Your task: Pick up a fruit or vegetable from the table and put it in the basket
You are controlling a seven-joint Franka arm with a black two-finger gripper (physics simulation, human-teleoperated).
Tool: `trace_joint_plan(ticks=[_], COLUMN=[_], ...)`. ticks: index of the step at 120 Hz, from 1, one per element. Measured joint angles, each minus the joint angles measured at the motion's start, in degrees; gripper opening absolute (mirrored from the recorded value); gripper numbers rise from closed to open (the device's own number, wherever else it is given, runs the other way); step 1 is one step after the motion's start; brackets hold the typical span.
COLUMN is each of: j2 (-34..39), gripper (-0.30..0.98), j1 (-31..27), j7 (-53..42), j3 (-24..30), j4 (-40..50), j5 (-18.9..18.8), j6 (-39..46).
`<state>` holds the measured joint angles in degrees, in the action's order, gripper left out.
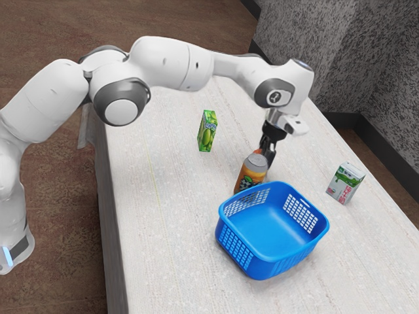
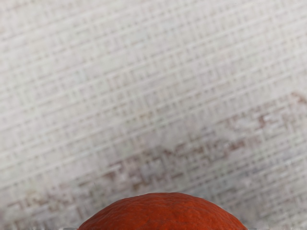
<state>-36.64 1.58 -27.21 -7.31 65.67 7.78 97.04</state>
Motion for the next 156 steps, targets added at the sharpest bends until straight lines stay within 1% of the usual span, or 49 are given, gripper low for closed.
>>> trace_joint_plan(ticks=[36, 58, 68, 76, 83, 89, 97, 104, 111, 143, 156], j2=[0.6, 1.3, 3.8, 8.4, 13.0, 16.0, 17.8, 18.6, 19.4, 20.9, 20.9], gripper=[0.35, 0.35, 0.35, 0.35, 0.36, 0.37, 0.36, 0.36, 0.35, 0.35, 0.35], j1=[-0.1, -0.2, -0.2, 0.0, 0.3, 0.7, 1.4, 1.7, 2.0, 2.1, 2.2], j7=[-0.1, -0.3, -0.4, -0.5, -0.4, -0.2, 0.2, 0.8, 1.3, 4.2, 5.4], j3=[-0.3, -1.1, -1.0, -0.6, 0.7, 3.3, 7.9, 12.6, 15.5, 22.8, 24.1], j4=[-5.4, -9.8, -10.6, -10.5, -8.8, -7.1, -6.2, -5.4, -4.0, 4.8, 8.8], j5=[-1.8, -2.2, -2.3, -2.3, -2.2, -2.2, -2.3, -3.2, -3.9, -5.0, -5.1], j6=[-0.1, 0.0, -0.2, -1.4, -2.9, -4.0, -5.0, -5.7, -6.1, -6.5, -5.1])
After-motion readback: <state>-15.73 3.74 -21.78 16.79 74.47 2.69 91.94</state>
